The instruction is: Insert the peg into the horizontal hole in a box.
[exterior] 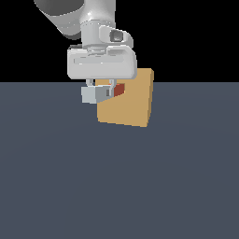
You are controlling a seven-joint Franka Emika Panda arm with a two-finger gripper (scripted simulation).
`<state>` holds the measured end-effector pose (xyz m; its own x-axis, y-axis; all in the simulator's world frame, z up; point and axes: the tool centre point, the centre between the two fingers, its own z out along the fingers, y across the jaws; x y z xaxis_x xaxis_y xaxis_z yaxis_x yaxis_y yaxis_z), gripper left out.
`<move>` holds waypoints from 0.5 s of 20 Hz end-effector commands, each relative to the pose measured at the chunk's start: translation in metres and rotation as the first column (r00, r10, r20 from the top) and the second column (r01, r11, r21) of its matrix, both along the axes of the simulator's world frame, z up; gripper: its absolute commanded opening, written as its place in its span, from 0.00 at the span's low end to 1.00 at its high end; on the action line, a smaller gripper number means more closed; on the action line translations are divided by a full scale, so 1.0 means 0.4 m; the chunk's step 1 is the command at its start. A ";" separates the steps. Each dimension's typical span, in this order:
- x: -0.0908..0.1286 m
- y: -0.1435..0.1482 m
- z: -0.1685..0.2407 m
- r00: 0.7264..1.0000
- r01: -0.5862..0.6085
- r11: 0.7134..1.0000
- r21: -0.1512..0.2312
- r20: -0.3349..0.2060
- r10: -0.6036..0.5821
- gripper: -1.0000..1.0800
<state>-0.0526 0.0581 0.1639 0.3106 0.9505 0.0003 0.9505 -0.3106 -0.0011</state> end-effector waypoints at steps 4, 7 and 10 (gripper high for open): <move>0.003 0.009 0.000 1.000 0.000 1.000 0.000 0.000 0.000 0.00; 0.010 0.034 0.001 1.000 0.000 1.000 0.000 0.001 0.000 0.00; 0.022 0.076 0.001 1.000 0.000 1.000 0.001 0.001 0.000 0.00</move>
<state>-0.0469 0.0792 0.1623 0.3121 0.9500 -0.0011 0.9500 -0.3121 -0.0039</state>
